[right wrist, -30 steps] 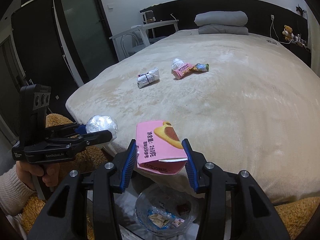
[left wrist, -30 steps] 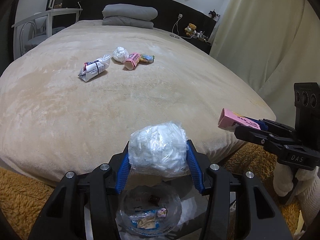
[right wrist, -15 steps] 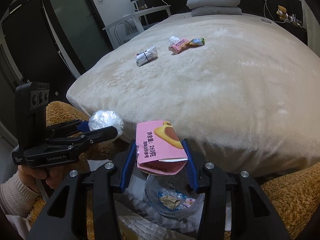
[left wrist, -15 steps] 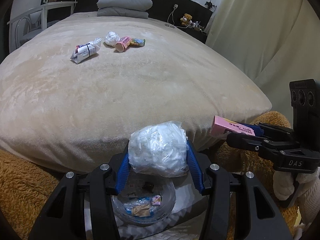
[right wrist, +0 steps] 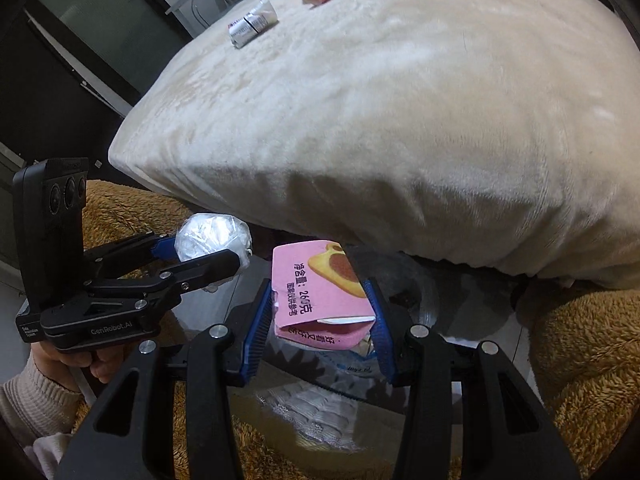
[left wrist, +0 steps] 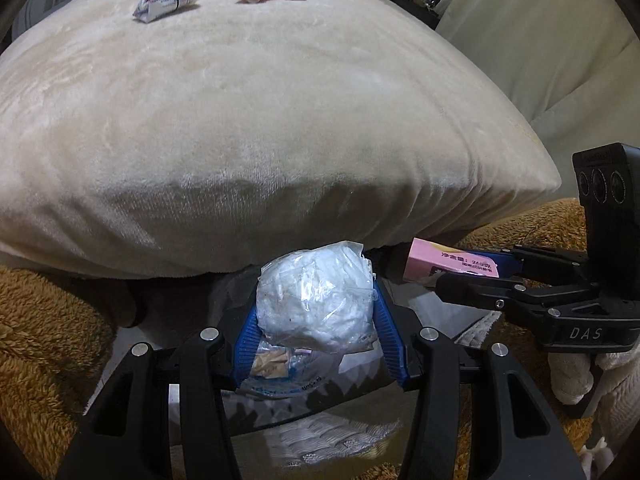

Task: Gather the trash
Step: 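Carry the tissue ball and pink box down over the floor bin, then open both tools to drop the tissue ball and pink box into the bin, then raise both tools back over the bed toward the remaining trash, then grasp the white wrapped packet with the left tool while the right tool grasps the green snack wrapper, then carry the white packet and green wrapper down over the floor bin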

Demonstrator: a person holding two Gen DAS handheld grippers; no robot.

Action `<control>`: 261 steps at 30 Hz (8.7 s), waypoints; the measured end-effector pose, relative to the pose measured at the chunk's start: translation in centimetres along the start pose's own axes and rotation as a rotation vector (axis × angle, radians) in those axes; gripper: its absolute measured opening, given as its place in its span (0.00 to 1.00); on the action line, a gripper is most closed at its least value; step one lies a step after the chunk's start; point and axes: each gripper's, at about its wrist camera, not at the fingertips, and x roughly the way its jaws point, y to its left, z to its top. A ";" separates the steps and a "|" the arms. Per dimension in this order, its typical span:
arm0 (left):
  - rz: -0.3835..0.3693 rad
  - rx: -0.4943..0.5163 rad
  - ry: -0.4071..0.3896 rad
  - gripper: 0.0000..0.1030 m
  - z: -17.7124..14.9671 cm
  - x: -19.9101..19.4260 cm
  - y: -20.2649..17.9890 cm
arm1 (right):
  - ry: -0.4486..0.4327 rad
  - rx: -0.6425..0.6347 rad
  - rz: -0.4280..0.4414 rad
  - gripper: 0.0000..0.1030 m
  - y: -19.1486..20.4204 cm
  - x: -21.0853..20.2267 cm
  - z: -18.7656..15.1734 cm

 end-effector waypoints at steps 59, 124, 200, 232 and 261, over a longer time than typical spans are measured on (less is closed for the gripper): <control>0.044 -0.084 0.232 0.65 -0.6 4.2 1.9 | 0.205 0.214 -0.044 0.59 -4.5 5.6 1.2; 0.280 0.199 -0.226 0.65 23.5 -3.3 9.6 | -0.383 -0.282 -0.140 0.74 -3.8 0.8 28.6; 0.111 0.232 -0.290 0.35 22.7 -5.8 8.1 | -0.417 -0.287 -0.238 0.42 -3.9 -1.4 25.6; 0.028 0.211 -0.386 0.35 13.1 -9.5 2.9 | -0.554 -0.194 -0.142 0.42 0.0 -8.9 10.7; -0.038 0.185 -0.328 0.35 3.8 -8.4 -1.4 | -0.510 -0.117 -0.103 0.42 1.3 -10.1 1.5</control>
